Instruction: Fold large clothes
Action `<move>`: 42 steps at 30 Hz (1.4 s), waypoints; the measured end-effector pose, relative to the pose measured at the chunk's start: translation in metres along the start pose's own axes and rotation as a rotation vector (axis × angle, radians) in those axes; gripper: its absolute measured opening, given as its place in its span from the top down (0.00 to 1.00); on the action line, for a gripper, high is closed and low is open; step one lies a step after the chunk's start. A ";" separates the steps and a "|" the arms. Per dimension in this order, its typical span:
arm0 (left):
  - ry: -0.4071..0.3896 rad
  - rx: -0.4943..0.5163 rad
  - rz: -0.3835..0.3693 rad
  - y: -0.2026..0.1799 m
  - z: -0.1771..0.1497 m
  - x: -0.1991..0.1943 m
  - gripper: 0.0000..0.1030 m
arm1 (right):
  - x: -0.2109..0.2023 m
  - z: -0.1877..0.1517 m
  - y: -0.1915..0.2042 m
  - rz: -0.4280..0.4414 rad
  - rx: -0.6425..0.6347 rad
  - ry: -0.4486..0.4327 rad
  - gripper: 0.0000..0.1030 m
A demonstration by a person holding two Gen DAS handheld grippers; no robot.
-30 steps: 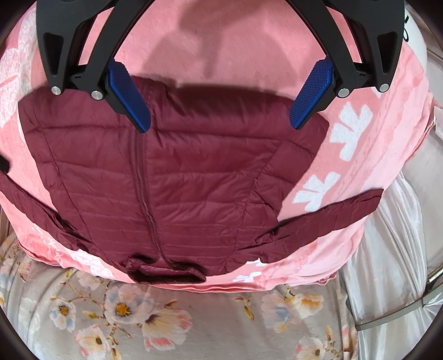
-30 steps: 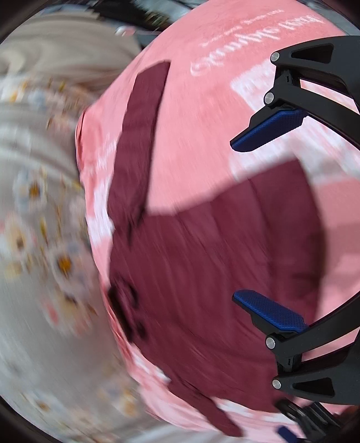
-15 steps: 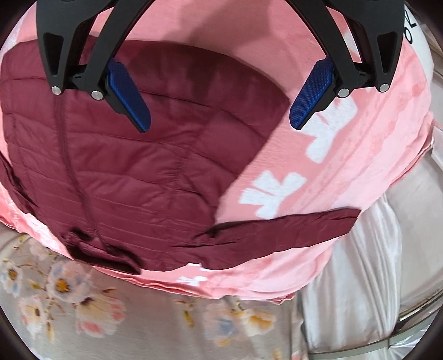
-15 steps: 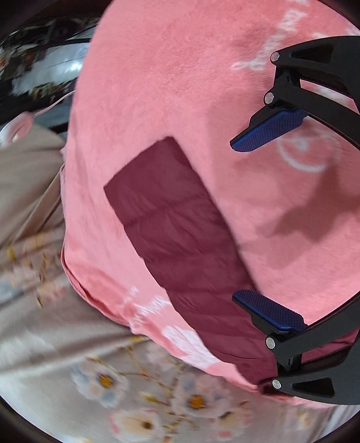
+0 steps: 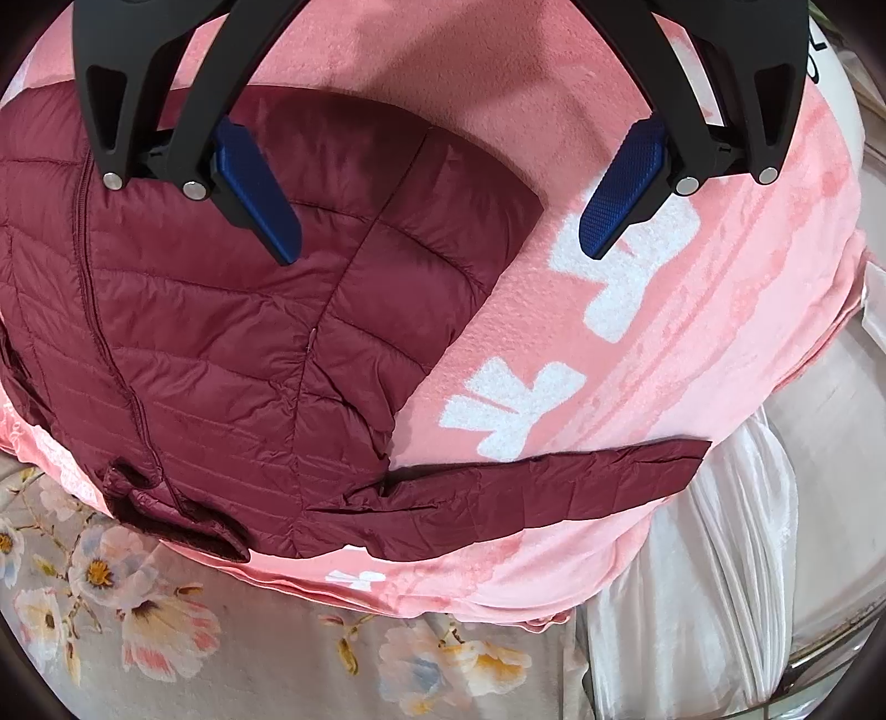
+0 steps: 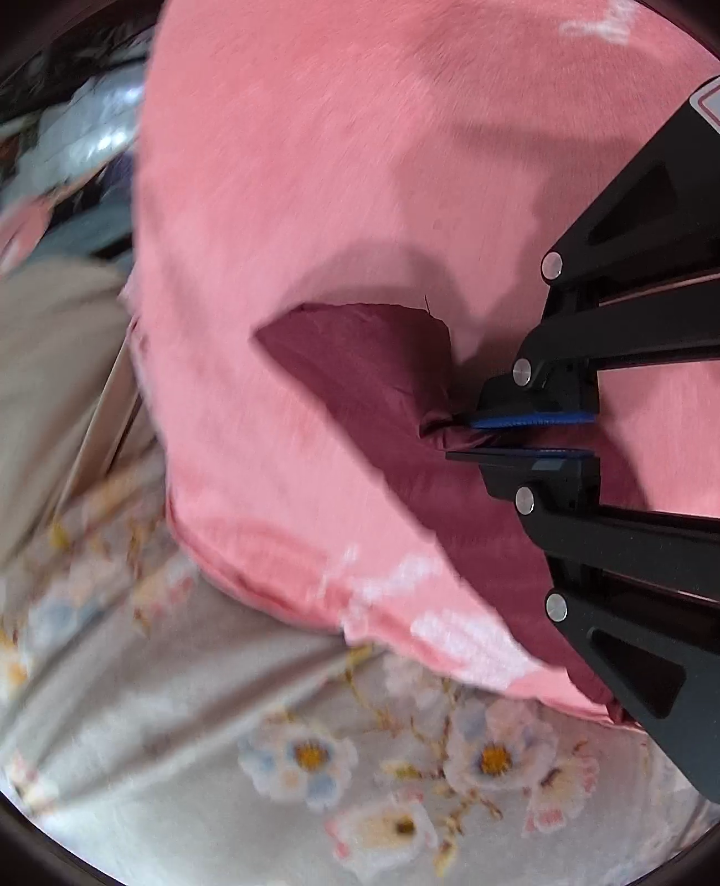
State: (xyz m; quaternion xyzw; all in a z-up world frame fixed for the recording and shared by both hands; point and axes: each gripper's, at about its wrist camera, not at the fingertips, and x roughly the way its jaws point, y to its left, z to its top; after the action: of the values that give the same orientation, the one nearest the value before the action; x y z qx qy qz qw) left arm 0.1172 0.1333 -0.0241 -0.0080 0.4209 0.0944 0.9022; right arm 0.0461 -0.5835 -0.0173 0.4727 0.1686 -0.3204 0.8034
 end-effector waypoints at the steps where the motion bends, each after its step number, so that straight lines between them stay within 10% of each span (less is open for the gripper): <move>1: -0.002 -0.003 -0.003 0.001 0.000 0.000 0.05 | -0.005 -0.001 0.016 0.035 -0.031 -0.006 0.94; 6: -0.011 -0.025 -0.027 0.001 0.002 -0.001 0.05 | -0.044 -0.045 0.158 0.288 -0.357 0.005 0.95; 13: -0.031 -0.065 -0.114 -0.001 0.011 -0.010 0.05 | -0.056 -0.209 0.302 0.501 -0.745 0.224 0.95; 25: -0.058 -0.110 -0.213 0.016 0.023 -0.014 0.05 | -0.013 -0.428 0.337 0.517 -0.913 0.606 0.95; 33: 0.002 -0.153 -0.384 0.000 0.043 0.017 0.05 | -0.002 -0.463 0.317 0.451 -0.961 0.688 0.77; 35: 0.032 -0.174 -0.455 -0.010 0.050 0.030 0.05 | -0.015 -0.454 0.312 0.484 -0.943 0.672 0.57; 42: 0.156 -0.243 -0.627 -0.057 0.078 0.099 0.05 | -0.040 -0.356 0.258 0.451 -0.782 0.511 0.54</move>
State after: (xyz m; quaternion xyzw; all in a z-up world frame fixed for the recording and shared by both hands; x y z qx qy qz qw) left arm 0.2491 0.1006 -0.0526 -0.2516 0.4515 -0.1388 0.8447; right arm 0.2019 -0.1705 -0.0028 0.2249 0.3606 0.0733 0.9022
